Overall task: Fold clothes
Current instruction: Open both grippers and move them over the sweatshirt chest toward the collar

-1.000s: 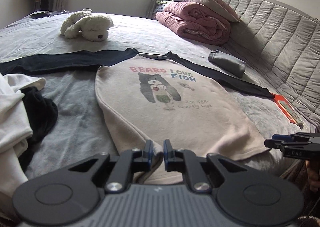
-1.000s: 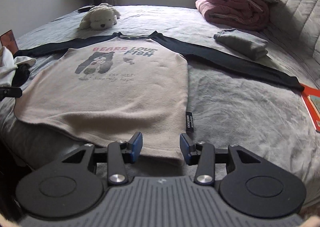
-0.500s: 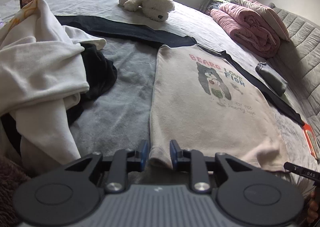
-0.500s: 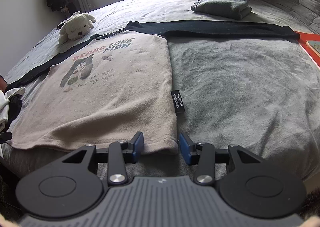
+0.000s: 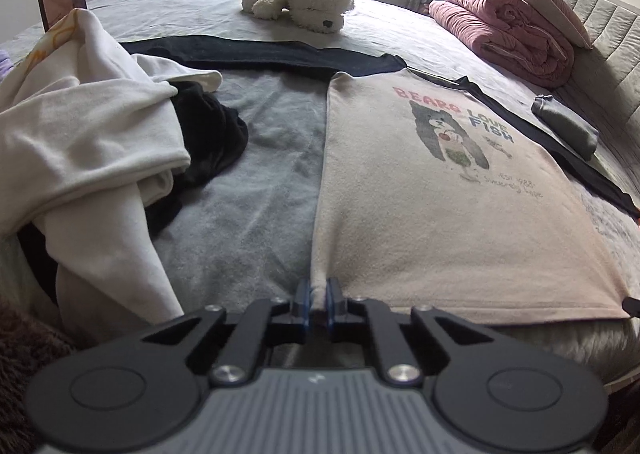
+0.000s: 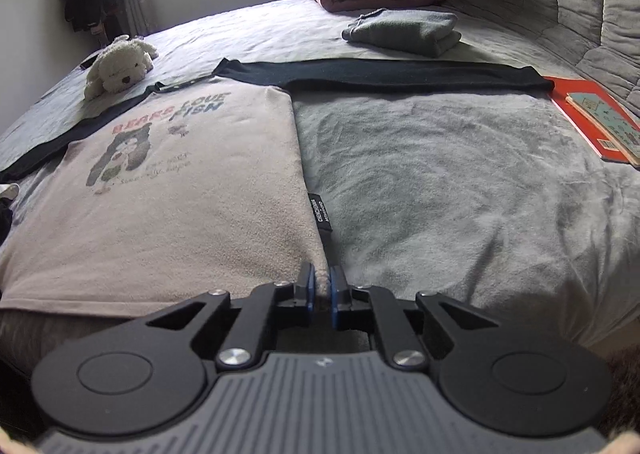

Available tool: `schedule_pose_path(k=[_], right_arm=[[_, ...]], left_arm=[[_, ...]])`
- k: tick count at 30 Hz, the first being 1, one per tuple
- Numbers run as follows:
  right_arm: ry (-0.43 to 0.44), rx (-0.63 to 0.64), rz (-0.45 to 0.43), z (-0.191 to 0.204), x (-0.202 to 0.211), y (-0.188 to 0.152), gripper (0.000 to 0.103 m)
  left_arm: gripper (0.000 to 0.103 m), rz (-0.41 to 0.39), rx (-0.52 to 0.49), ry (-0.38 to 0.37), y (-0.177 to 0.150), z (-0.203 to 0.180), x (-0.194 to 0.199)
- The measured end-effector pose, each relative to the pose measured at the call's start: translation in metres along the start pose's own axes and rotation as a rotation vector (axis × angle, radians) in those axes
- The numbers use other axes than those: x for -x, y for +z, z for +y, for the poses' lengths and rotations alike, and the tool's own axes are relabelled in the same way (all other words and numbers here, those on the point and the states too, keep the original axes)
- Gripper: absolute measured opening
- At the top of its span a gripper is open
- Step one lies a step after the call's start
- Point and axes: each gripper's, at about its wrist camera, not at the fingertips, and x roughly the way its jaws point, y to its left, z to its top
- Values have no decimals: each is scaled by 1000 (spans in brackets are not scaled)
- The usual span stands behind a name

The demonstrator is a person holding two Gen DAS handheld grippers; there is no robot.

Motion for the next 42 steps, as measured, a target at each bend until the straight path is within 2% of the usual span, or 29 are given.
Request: schedule_pose_path(k=[6,9,11,12,13,14,16,18,24,28,37,42], right_arm=[[-43,95,-9,13,-4,-4,10],[-56,118,-47,19,0,-3,16],[-81,140,-58,24,1,-2,31],[-88,149,-63,25,2,-1,35],[-94,157,-68,26,3,1,41],[-94,158,-72,25,4,3,42],[-83,145,-77,24,6,10,45],[-57,110,-71,20,5,19,52],[-22,37,-64,13,1,46,54],[-12,-10,-84,7,0,67,61],[3,-105,-137,-5,-5,117,64],[-19,-135,-174,-11,-14,146,66]], left_arm=[[12,-11,18,-28,0,2,3],[25,-11,23,-53,2,1,5],[41,-20,20,-56,3,0,8],[45,-29,19,-53,3,0,10],[53,-38,19,-50,4,-1,12],[61,-46,22,-44,6,0,14],[68,-57,27,-31,10,1,17],[70,-61,33,-19,16,1,19],[78,-66,42,-3,42,-1,25],[81,-102,13,-10,63,-10,31],[86,-148,-30,-114,119,-54,25],[91,-168,-59,-186,145,-88,5]])
